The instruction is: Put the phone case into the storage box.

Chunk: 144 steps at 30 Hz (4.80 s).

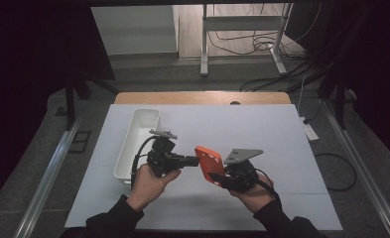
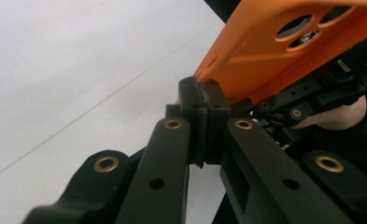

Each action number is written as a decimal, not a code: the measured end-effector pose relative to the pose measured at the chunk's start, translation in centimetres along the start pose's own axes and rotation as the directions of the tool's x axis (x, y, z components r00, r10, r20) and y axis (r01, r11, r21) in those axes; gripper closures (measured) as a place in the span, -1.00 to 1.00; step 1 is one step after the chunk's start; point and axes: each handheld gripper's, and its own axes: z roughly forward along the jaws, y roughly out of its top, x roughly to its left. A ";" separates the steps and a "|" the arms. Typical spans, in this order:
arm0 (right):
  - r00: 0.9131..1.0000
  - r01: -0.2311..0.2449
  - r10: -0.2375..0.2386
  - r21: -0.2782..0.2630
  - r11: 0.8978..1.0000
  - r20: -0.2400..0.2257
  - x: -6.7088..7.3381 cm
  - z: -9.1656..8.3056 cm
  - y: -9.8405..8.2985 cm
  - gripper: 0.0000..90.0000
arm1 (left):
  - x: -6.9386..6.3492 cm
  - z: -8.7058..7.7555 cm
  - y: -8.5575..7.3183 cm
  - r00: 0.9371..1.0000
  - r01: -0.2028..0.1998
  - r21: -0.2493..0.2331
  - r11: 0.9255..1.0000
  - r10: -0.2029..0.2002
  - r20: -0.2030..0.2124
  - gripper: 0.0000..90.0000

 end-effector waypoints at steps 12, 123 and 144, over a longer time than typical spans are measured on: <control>0.999 0.016 -0.015 -0.035 0.999 0.036 0.3 0.4 0.2 -0.17 | 0.0 0.5 -0.1 0.999 0.015 0.014 1.000 -0.015 -0.044 0.99; 0.930 -0.206 0.181 0.048 0.977 0.320 -3.4 -9.1 -8.9 -1.00 | 8.2 -8.8 4.0 0.976 0.098 -0.037 0.995 -0.103 -0.192 0.99; 0.901 -0.240 0.216 0.017 0.971 0.377 -3.6 -11.3 -10.2 -1.00 | 9.7 -11.1 5.6 0.960 0.142 -0.077 0.987 -0.156 -0.232 0.99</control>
